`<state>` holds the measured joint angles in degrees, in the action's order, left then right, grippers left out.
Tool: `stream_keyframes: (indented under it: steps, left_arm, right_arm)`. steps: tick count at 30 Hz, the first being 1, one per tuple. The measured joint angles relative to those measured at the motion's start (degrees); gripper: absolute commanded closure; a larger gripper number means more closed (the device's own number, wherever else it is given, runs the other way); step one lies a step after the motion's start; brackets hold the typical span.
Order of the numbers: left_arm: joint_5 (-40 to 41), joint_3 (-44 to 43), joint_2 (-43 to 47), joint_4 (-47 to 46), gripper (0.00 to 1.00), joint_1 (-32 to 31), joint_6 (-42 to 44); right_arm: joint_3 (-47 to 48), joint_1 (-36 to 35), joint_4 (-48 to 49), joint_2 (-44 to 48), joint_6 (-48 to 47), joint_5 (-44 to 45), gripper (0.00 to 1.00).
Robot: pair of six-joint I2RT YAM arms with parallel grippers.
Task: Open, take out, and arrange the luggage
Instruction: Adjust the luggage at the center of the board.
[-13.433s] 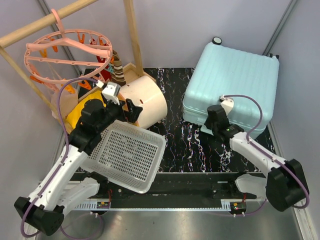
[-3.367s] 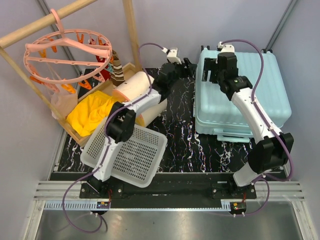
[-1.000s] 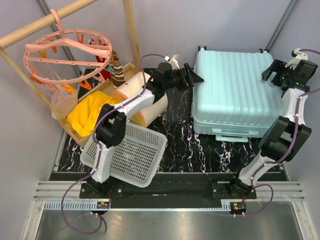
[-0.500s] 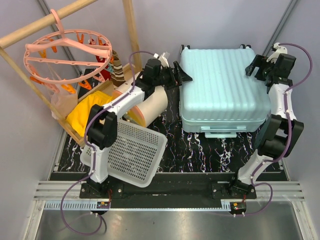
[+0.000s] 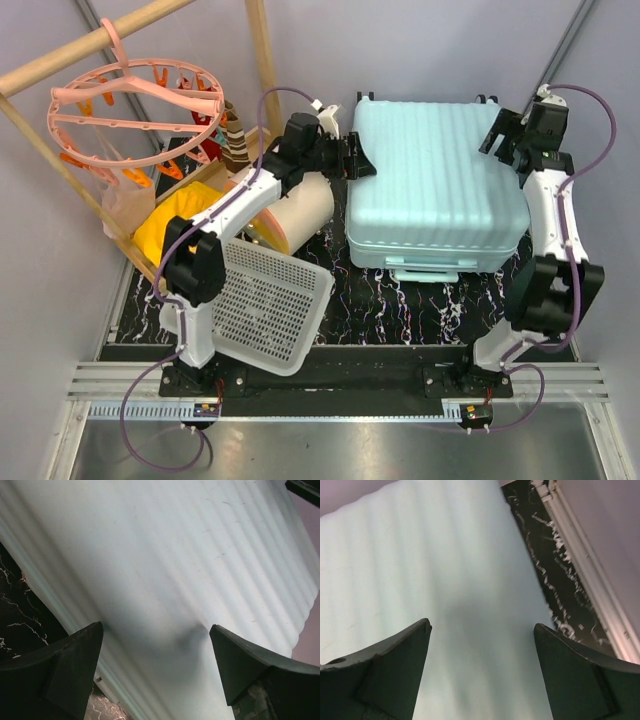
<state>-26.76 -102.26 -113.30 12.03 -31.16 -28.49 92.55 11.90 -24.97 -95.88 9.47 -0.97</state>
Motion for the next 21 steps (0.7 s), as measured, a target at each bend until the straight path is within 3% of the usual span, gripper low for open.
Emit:
stream_keyframes:
  steps: [6, 10, 16, 21]
  left_arm:
    - [-1.31, 4.04, 4.83, -1.44, 0.08, -1.03, 3.13]
    - [-2.97, 7.23, 7.56, -1.38, 0.08, -1.25, 3.06]
    - [-3.76, 8.55, 8.13, -1.49, 0.08, -1.29, 2.27]
    - [-3.87, 9.07, 8.13, -0.57, 0.08, -1.57, 0.76]
  right_arm:
    - [-4.26, -5.62, -14.32, 17.31, 7.48, 0.83, 0.07]
    - [-6.43, -5.42, -22.45, 25.88, 11.13, 1.46, 0.07]
    - [-14.25, -5.16, -31.39, 29.40, 17.35, 0.81, 0.04]
    - [-20.98, -5.14, -30.40, 34.12, 22.45, -0.04, 0.03]
